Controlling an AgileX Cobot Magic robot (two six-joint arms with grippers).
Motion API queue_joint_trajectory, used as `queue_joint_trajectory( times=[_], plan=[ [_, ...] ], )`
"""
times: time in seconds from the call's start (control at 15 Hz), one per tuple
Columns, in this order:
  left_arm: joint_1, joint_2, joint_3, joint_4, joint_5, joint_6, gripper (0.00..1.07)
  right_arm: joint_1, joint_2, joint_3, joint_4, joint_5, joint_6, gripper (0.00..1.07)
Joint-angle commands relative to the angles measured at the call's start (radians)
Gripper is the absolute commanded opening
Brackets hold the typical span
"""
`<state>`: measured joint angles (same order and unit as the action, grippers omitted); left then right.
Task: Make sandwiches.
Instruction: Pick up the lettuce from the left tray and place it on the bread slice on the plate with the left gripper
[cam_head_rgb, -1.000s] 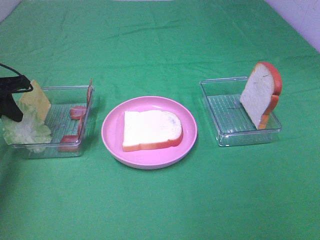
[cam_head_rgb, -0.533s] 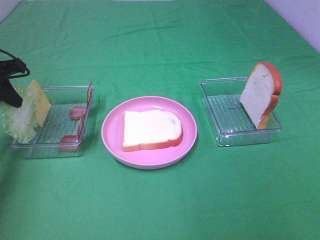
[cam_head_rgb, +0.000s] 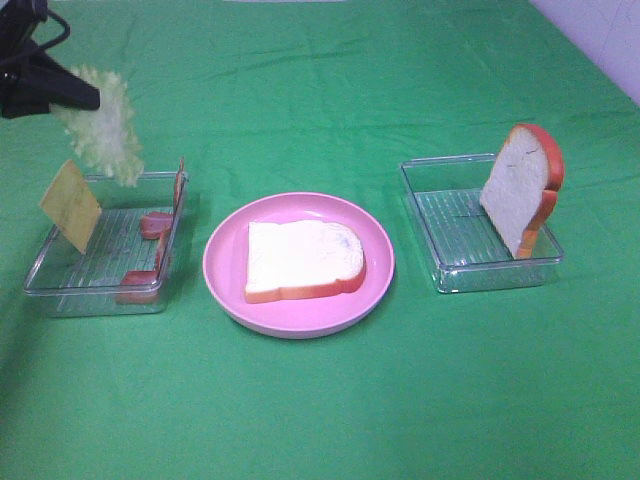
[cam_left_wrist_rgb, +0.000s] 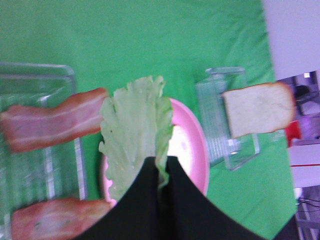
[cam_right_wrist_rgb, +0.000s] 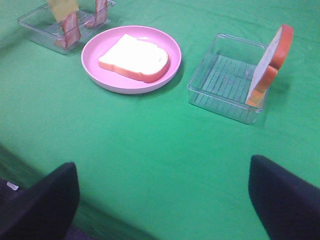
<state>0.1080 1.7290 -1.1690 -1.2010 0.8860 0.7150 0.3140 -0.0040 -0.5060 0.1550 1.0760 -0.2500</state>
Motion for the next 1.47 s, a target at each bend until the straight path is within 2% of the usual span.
queue_joint_trajectory(
  times=[0.07,0.13,0.27,0.33,0.53,0.67,0.8,1.0,1.2,1.33,1.47],
  plan=[
    [-0.033,-0.008,-0.004,-0.187,0.072,0.109,0.00,-0.003,-0.023,0.002,-0.003,-0.006,-0.011,0.85],
    [-0.111,-0.004,-0.004,-0.311,0.083,0.187,0.00,-0.003,-0.023,0.002,-0.003,-0.006,-0.011,0.85],
    [-0.221,-0.004,-0.004,-0.367,0.017,0.226,0.00,-0.003,-0.023,0.002,-0.003,-0.006,-0.011,0.85],
    [-0.253,-0.004,-0.004,-0.368,-0.010,0.226,0.00,-0.003,-0.023,0.002,-0.003,-0.006,-0.011,0.85],
    [-0.420,0.024,-0.004,-0.369,-0.191,0.227,0.00,-0.003,-0.023,0.002,-0.003,-0.006,-0.011,0.85],
    [-0.521,0.114,-0.004,-0.387,-0.244,0.230,0.00,-0.003,-0.023,0.002,-0.003,-0.006,-0.011,0.85],
    [-0.550,0.209,-0.004,-0.408,-0.259,0.288,0.00,-0.003,-0.023,0.002,-0.003,-0.006,-0.011,0.85],
    [-0.550,0.298,-0.004,-0.461,-0.253,0.334,0.00,-0.003,-0.023,0.002,-0.003,-0.006,-0.011,0.85],
    [-0.544,0.332,-0.004,-0.467,-0.324,0.453,0.00,-0.003,-0.023,0.002,-0.003,-0.006,-0.011,0.85],
    [-0.530,0.332,-0.004,-0.451,-0.353,0.460,0.00,-0.003,-0.023,0.002,-0.003,-0.006,-0.011,0.85],
    [-0.530,0.333,-0.004,-0.364,-0.412,0.447,0.00,-0.003,-0.023,0.002,-0.003,-0.006,-0.011,0.85]
  ],
)
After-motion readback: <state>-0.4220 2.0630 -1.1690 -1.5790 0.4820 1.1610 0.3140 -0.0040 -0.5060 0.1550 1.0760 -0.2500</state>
